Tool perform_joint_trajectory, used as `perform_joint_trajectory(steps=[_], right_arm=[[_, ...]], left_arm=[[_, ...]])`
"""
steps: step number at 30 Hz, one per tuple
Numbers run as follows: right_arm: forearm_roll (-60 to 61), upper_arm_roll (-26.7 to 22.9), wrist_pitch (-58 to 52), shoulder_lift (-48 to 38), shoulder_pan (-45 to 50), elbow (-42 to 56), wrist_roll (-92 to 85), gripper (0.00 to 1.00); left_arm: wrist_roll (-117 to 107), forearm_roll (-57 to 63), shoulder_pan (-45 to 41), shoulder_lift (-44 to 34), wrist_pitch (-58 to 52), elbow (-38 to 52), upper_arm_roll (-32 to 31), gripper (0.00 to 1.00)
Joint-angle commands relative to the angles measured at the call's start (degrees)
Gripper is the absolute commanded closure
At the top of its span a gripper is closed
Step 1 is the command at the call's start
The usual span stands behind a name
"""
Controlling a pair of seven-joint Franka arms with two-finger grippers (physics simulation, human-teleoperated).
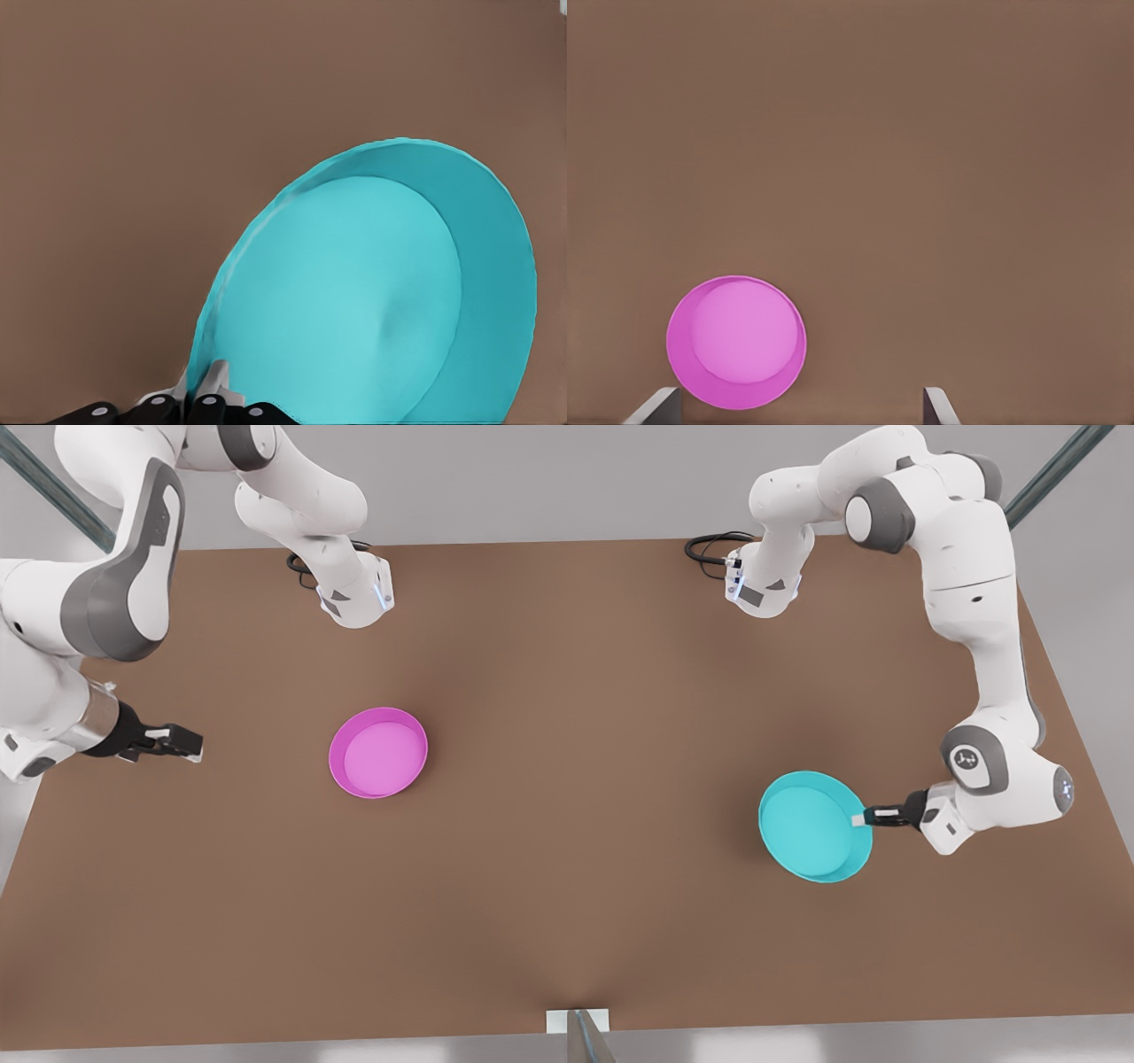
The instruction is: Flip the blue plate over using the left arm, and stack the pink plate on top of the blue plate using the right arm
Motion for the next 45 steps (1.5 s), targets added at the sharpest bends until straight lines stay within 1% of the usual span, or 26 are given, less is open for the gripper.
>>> perform_joint_trajectory(steps=[1,3,5,6,7,10,12,15,17,19,21,22,23,26,27,29,31,34,35,37,38,39,41,43,45], right_arm=[[0.1,-0.1,-0.5,0.4,-0.3,0.0,0.0,0.0],[0.1,-0.6,-6.3,0.4,-1.5,0.0,0.1,0.0],[0.6,-0.6,-7.3,1.2,-4.6,-0.3,-3.7,0.0],[0.5,-0.6,-6.3,-1.0,-4.5,-3.9,-2.9,0.0],[0.4,-0.6,-0.8,-6.4,-4.9,-12.4,-2.9,0.0],[0.7,0.2,0.8,-11.1,-4.3,-19.8,-2.9,0.0],[3.6,0.2,-0.5,-10.9,-4.5,-24.0,-3.3,0.0],[3.8,1.5,-0.5,-10.7,-4.6,-27.8,-3.3,0.0],[3.8,1.6,0.0,-10.6,-4.2,-30.0,-3.0,0.0],[3.8,1.7,0.3,-10.4,-4.1,-30.9,-2.9,0.0],[3.9,1.8,0.3,-10.0,-4.1,-30.9,-2.9,0.0],[3.9,1.8,0.3,-10.0,-4.1,-30.9,-2.9,0.0],[3.9,1.8,0.3,-10.0,-4.1,-30.9,-2.9,0.0],[3.9,1.8,0.6,-9.7,-4.1,-30.9,-2.9,0.0],[3.9,1.8,0.7,-9.7,-4.1,-30.9,-2.9,0.0],[3.9,1.8,0.7,-9.6,-4.1,-30.9,-2.9,0.0],[3.9,1.8,0.7,-9.3,-4.1,-30.9,-2.9,0.0],[4.0,1.8,3.3,-9.3,-4.2,-33.1,-2.9,0.0],[4.0,1.8,6.2,-9.3,-4.3,-35.2,-3.0,0.0],[4.0,1.7,9.4,-9.5,-4.2,-38.3,-3.1,0.0],[4.0,1.8,11.9,-9.6,-4.2,-41.7,-3.3,0.0],[4.0,1.8,14.7,-9.8,-4.2,-45.1,-3.4,0.0],[4.0,1.8,20.1,-10.2,-4.9,-49.9,-3.7,0.0],[4.0,1.8,25.8,-9.2,-4.3,-52.3,-4.3,0.0],[8.0,1.8,33.5,-5.7,-2.7,-55.2,-4.3,0.0]], left_arm=[[-1.1,-3.2,-0.6,-0.5,-0.4,0.0,-0.1,0.79],[-10.5,-0.6,-6.0,-2.0,-1.1,0.0,-0.1,0.79],[-15.8,-0.6,-9.9,-3.0,-1.5,-0.1,-0.1,0.79],[-18.8,-0.7,-11.9,-3.7,-2.0,-0.1,-0.1,0.79],[-21.7,-0.7,-13.9,-4.4,-2.1,-0.1,-0.1,0.79],[-30.9,-0.6,-19.8,-6.2,-2.1,0.3,-0.1,0.79],[-36.6,-0.7,-23.0,-8.0,-2.1,0.5,-0.1,0.79],[-46.2,0.7,-28.1,-10.8,-2.8,1.4,0.0,0.79],[-52.2,7.7,-32.5,-12.4,-3.0,1.5,0.0,0.79],[-58.3,16.3,-36.8,-12.4,-3.4,3.3,0.0,0.79],[-59.0,25.6,-39.9,-11.5,-7.1,6.5,0.0,0.79],[-58.9,29.9,-41.2,-11.5,-7.3,6.8,-0.1,0.79],[-58.7,31.0,-41.7,-11.4,-7.3,6.8,0.0,0.79],[-59.4,42.1,-45.0,-10.8,-7.4,6.8,0.0,0.79],[-59.9,46.4,-46.8,-10.0,-8.5,6.8,0.1,0.79],[-60.4,53.0,-49.4,-10.0,-16.6,8.6,0.1,0.79],[-61.7,63.4,-53.6,-9.5,-20.3,8.8,0.1,0.79],[-66.1,74.1,-58.2,-7.6,-22.3,9.5,0.1,0.79],[-66.1,78.1,-59.8,-5.0,-25.8,14.0,0.1,0.79],[-66.1,84.0,-63.7,-2.3,-28.8,15.6,0.2,0.79],[-66.1,87.7,-65.9,-0.6,-29.6,16.3,0.3,0.79],[-66.1,91.7,-67.7,3.3,-32.3,19.3,0.4,0.79],[-66.1,99.3,-71.2,7.9,-34.7,19.9,0.4,0.79],[-65.6,109.2,-72.0,13.3,-37.6,19.7,0.4,0.79],[-65.3,116.2,-73.7,17.6,-42.2,19.4,0.4,0.79]])
